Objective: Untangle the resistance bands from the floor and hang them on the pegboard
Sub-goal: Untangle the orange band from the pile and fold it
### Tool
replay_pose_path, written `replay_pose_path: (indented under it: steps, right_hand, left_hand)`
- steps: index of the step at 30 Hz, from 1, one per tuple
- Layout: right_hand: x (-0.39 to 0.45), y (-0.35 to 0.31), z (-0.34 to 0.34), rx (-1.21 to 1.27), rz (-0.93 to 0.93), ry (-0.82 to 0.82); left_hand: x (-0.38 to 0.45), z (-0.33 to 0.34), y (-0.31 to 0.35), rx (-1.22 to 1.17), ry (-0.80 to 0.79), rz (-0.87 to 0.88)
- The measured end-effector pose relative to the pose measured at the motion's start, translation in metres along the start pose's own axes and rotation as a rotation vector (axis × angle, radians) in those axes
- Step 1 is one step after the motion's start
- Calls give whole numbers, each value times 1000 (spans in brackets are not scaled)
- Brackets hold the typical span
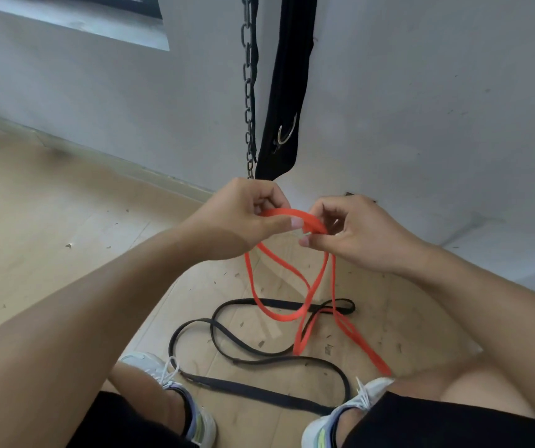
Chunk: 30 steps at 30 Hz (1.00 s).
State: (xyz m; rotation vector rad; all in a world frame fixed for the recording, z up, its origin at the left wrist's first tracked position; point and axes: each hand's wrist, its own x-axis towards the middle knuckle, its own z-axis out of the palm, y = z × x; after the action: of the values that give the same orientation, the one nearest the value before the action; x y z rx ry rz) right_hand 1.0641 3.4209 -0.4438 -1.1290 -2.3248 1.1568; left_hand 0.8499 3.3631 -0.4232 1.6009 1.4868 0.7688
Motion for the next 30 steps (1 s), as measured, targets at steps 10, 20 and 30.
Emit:
replay_pose_path:
  steps: [10, 20, 30]
  right_hand:
    - [3, 1, -5, 94, 24, -35]
    - [-1, -3, -4, 65, 2, 2]
    - [-7, -12, 1, 99, -84, 158]
  left_hand:
    - [1, -6, 0, -96, -33, -70]
    - [6, -5, 2, -215, -26, -201]
    - [1, 2, 6, -328, -47, -56]
